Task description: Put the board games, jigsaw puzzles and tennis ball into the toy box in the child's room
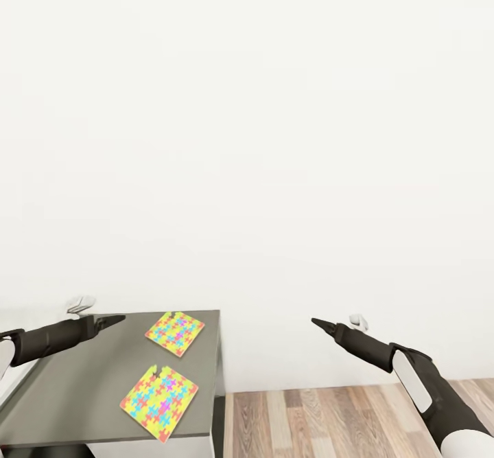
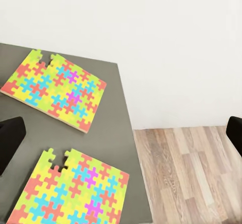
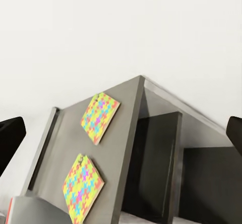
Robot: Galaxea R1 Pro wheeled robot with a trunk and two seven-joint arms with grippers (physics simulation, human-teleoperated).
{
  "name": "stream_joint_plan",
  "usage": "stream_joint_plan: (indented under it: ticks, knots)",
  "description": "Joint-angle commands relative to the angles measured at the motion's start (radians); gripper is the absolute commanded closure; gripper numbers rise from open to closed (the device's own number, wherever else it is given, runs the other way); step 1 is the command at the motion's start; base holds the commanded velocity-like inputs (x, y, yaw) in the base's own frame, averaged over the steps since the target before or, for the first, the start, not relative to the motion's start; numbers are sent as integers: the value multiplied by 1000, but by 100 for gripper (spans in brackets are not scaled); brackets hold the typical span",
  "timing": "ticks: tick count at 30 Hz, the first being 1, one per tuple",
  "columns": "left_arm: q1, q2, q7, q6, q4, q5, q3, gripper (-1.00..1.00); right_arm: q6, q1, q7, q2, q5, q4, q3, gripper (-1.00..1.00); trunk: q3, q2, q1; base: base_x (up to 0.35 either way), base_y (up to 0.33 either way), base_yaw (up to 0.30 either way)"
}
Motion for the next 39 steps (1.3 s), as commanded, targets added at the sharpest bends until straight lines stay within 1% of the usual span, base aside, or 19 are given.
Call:
stream_joint_plan:
  ticks: [1, 8, 18, 26, 28, 30, 33, 34, 36, 39]
  knots:
    - [-1, 0, -5, 5, 0, -2, 1, -100, 7, -1, 1, 0, -5, 0, -1, -100, -4, -2, 1, 233, 123, 0]
    - [-1, 0, -8, 5, 0, 0, 1, -100, 6, -1, 1, 0, -5, 1, 1, -100, -15, -2, 1, 90, 53, 0]
    - [-1, -1, -6, 5, 0, -1, -1, -100, 4, -1, 0, 0, -5, 2, 4, -100, -32, -2, 1, -57, 43, 0]
    - [-1, -2, -1, 3, 5, -6, -32, -100, -1, -1, -1, 2, -5, 3, 5, -100, -45, -2, 1, -4, 3, 0]
    - [-1, -2, 2, 2, 10, -13, -39, -100, -2, -1, -1, 2, -5, 3, 5, -100, -48, -2, 1, 0, 0, 0]
    - [-1, -2, 6, 1, 14, -31, -47, -100, -3, -1, -1, 2, -5, 3, 5, -100, -51, -2, 1, 0, 0, 0]
    - [-1, -4, 14, -4, 22, -75, -56, -100, -3, -1, -1, 2, -5, 3, 5, -100, -56, -2, 1, 0, 0, 0]
    - [-1, -5, 15, -7, 24, -83, -57, -100, -4, -1, -1, 2, -5, 3, 5, -100, -58, -2, 1, 0, 0, 0]
    - [-1, -15, 17, -26, 32, -105, -59, -100, -4, -1, -1, 2, -5, 3, 5, -100, -61, -2, 1, 0, 0, 0]
    - [-2, -21, 18, -42, 43, -117, -60, -100, -4, -1, -1, 2, -5, 3, 6, -100, -66, -2, 1, 0, 0, 0]
